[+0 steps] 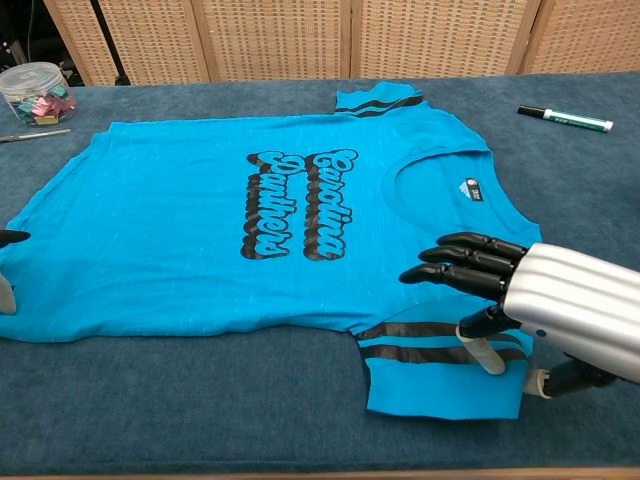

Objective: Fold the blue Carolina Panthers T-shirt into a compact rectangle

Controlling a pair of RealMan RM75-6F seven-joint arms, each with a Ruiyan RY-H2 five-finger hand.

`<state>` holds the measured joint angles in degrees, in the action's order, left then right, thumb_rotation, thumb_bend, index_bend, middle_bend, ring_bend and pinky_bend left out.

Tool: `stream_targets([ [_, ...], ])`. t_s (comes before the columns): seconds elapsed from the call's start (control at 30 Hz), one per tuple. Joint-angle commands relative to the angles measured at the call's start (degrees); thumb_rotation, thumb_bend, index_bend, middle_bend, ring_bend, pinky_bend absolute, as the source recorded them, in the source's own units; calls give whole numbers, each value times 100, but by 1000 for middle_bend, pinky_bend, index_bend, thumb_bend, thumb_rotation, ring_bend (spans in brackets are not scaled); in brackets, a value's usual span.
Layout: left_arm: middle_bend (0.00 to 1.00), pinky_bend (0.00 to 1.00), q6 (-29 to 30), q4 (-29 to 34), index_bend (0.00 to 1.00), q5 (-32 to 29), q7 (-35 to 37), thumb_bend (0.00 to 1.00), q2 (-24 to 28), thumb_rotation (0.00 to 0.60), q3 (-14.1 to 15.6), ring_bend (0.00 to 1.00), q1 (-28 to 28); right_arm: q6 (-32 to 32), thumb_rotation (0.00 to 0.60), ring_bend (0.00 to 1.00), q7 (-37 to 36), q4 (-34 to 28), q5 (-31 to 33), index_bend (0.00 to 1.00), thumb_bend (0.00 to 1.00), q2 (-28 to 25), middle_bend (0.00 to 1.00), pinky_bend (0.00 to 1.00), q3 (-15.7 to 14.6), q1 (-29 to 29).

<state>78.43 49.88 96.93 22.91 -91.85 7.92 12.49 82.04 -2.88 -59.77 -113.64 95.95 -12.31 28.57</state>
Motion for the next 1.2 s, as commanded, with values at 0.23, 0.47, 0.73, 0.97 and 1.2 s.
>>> stream_targets([
  [0.23,0,0,103,-132,654,-15,14,410,-101,600,-17,0,-24,-4,600,0,-5,17,7,664,414,10,107,36,-6,-4],
  [0.47,0,0,125,-145,698,-26,61,521,-102,600,-25,0,-9,9,600,0,-14,15,0,664,414,-2,107,36,-5,5],
  [0.73,0,0,347,-77,718,140,185,567,39,600,83,0,-13,126,600,0,-27,-204,-197,668,414,-192,114,36,-84,95],
  [0.97,0,0,877,-83,719,415,353,586,200,600,243,0,-131,273,600,0,-1,-509,-569,673,414,-488,129,53,-254,236],
  [1.2,0,0,1321,-157,720,739,399,592,330,600,474,0,-258,357,600,0,10,-856,-885,675,414,-762,142,61,-436,330],
])
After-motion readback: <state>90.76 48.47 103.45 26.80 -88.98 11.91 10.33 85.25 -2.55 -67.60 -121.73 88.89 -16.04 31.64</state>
